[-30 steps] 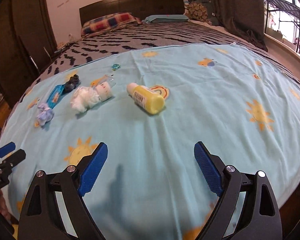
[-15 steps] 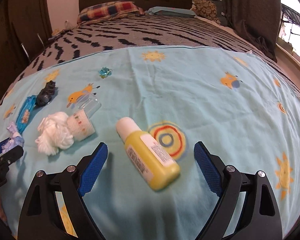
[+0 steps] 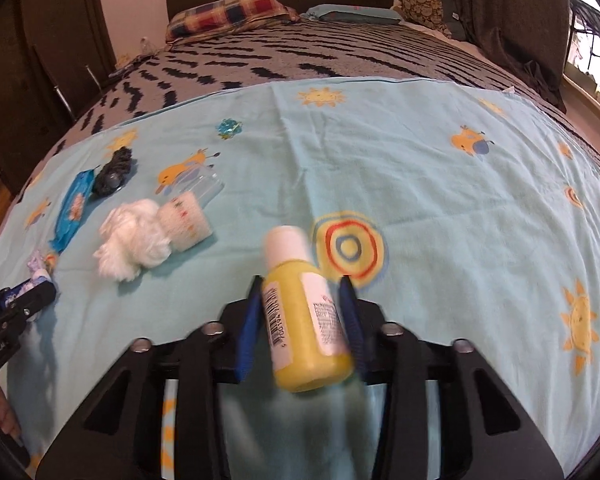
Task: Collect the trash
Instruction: 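Grasp the blue-white cloth with the left tool while the right tool grasps the yellow bottle, then lift the cloth with the left tool while the right tool lifts the yellow bottle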
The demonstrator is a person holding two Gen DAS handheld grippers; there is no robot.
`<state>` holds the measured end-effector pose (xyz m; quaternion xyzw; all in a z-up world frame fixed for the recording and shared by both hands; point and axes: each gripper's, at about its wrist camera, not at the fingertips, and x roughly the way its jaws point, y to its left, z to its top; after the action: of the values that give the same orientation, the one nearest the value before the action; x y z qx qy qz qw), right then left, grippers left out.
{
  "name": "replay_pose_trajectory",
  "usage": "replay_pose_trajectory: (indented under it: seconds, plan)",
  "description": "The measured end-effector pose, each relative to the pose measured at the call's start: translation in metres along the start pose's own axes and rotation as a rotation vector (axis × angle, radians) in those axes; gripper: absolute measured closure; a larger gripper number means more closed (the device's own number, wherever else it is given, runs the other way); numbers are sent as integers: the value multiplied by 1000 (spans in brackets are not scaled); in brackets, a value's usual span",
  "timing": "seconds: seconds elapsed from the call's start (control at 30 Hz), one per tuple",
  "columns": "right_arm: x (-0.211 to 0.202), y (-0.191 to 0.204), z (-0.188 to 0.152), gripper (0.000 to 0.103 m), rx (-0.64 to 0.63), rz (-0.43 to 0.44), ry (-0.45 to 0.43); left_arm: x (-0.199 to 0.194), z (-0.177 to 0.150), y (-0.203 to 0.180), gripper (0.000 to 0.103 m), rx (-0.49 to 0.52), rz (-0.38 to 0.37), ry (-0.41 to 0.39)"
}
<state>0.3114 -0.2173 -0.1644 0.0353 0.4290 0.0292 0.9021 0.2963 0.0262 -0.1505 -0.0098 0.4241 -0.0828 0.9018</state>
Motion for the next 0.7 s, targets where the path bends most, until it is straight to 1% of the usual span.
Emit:
replay_pose_trajectory:
  seconds: [0.27,0.37,0.5,0.7]
  plan:
    - [-48,8,-49,71,3,49,-9,-44,-41,-30,79,75,-38,-5]
    - [-72,11,-72,71,2,46,-20,-64,-56,-39,79,85,-62,-17]
    - [-101,13,-102,71,6,68,-34,-89,-80,-50,79,87,-106,-30]
    - [-137,15,-146,71,21,69,-54,-115,-117,-67,79,104,-150,-34]
